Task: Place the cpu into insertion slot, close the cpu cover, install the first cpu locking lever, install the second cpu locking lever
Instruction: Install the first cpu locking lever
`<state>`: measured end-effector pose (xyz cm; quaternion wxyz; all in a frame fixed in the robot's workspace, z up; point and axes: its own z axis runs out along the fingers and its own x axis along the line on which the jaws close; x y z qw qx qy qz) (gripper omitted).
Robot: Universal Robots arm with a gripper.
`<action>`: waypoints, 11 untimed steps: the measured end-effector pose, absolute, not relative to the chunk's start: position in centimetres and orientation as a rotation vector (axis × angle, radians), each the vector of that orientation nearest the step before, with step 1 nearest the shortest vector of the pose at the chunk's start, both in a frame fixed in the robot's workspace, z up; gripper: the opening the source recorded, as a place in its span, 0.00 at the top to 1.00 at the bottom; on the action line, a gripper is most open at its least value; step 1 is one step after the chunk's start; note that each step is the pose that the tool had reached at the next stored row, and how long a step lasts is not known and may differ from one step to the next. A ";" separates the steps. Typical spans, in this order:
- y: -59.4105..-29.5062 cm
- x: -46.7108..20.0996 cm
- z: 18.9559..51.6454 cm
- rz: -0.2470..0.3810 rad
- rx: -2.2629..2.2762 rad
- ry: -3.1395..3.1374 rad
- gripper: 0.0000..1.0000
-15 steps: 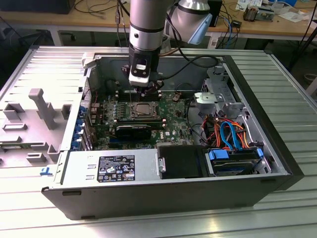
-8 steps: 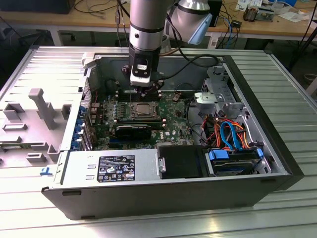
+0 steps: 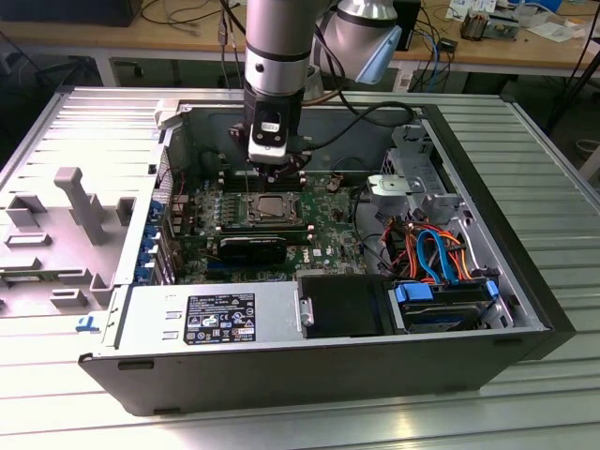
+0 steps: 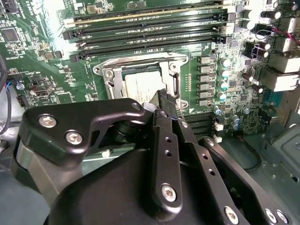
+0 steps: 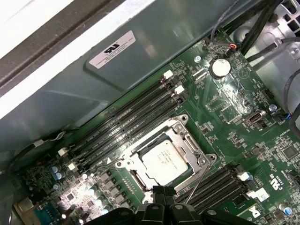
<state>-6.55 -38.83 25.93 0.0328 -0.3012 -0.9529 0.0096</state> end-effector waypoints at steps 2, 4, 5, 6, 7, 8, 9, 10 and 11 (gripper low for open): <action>-38.8 -6.5 25.9 0.030 -0.916 -2.936 0.89; -38.8 -6.5 25.9 0.031 -0.891 -2.944 0.89; -38.8 -6.5 25.9 0.031 -0.886 -2.946 0.89; -38.8 -6.5 25.9 0.031 -0.878 -2.948 0.89; -38.8 -6.5 25.9 0.031 -0.873 -2.950 0.89; -38.8 -6.5 25.9 0.032 -0.869 -2.951 0.89; -38.8 -6.5 25.9 0.032 -0.864 -2.952 0.89; -38.8 -6.5 25.9 0.032 -0.859 -2.954 0.89; -38.8 -6.5 25.9 0.032 -0.855 -2.955 0.89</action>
